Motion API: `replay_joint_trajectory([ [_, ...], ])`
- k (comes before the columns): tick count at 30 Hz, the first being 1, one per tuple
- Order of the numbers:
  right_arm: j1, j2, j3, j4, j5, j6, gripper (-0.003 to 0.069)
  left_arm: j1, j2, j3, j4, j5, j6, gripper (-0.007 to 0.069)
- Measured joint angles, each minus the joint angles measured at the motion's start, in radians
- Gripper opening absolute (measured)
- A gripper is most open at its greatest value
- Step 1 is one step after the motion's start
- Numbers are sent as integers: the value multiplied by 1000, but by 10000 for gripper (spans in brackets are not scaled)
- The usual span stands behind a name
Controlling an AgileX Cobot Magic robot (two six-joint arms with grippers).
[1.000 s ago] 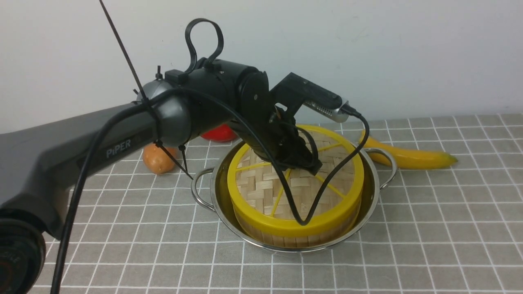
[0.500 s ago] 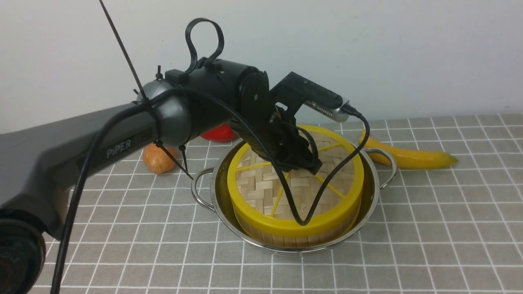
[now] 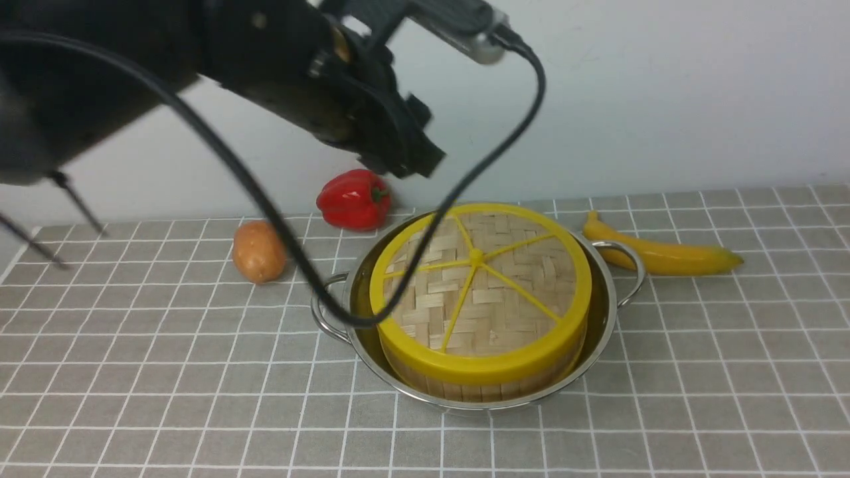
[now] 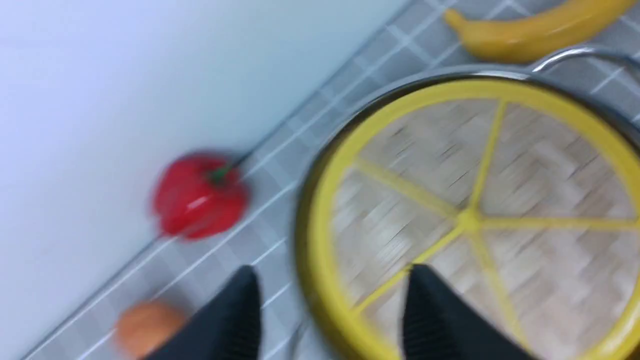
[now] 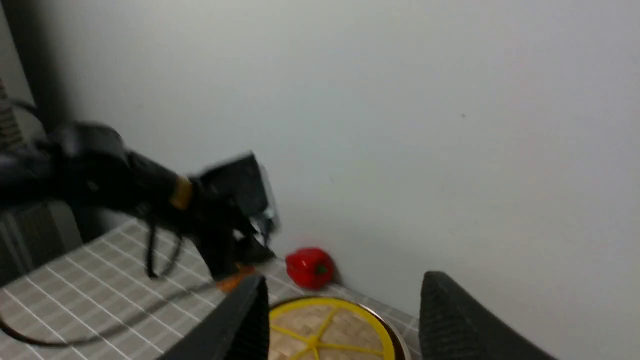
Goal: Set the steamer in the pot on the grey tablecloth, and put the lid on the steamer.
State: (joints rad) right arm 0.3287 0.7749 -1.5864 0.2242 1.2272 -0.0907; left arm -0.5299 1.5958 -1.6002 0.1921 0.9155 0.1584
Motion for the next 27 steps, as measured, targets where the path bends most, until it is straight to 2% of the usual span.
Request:
replay_joint_trajectory([
  [1, 0, -28, 83, -32, 0, -22, 400, 16, -57, 0, 18, 62, -2, 212],
  [2, 0, -54, 150, -57, 0, -32, 392, 26, -92, 0, 22, 91, -5, 159],
  [3, 0, -59, 165, -63, 0, -34, 390, 28, -92, 0, 21, 97, -5, 146],
  [4, 0, -120, 288, -102, -21, -41, 368, 54, -161, 10, 25, 137, -6, 42],
  [6, 0, -159, 387, -130, -65, -41, 351, 74, -199, 28, 24, 147, -6, 5],
  [7, 0, -220, 506, -162, -137, -37, 318, 96, -253, 63, 19, 149, -5, -17],
  [8, 0, -286, 624, -187, -203, -20, 286, 117, -309, 107, 14, 141, -4, -23],
  [12, 0, -437, 872, -254, -348, 64, 178, 148, -448, 288, -5, 64, 0, -23],
  [14, 0, -518, 975, -287, -394, 129, 103, 154, -562, 434, -20, -8, 2, -23],
  [15, 0, -524, 991, -292, -399, 135, 97, 154, -562, 448, -20, -15, 2, -23],
  [17, 0, -594, 1060, -319, -413, 180, 6, 154, -703, 638, -40, -98, 2, -23],
  [23, 0, -624, 1069, -339, -435, 190, -15, 154, -894, 878, -60, -230, -6, -22],
  [27, 0, -624, 1069, -328, -436, 190, -11, 154, -985, 919, -77, -254, -17, -18],
])
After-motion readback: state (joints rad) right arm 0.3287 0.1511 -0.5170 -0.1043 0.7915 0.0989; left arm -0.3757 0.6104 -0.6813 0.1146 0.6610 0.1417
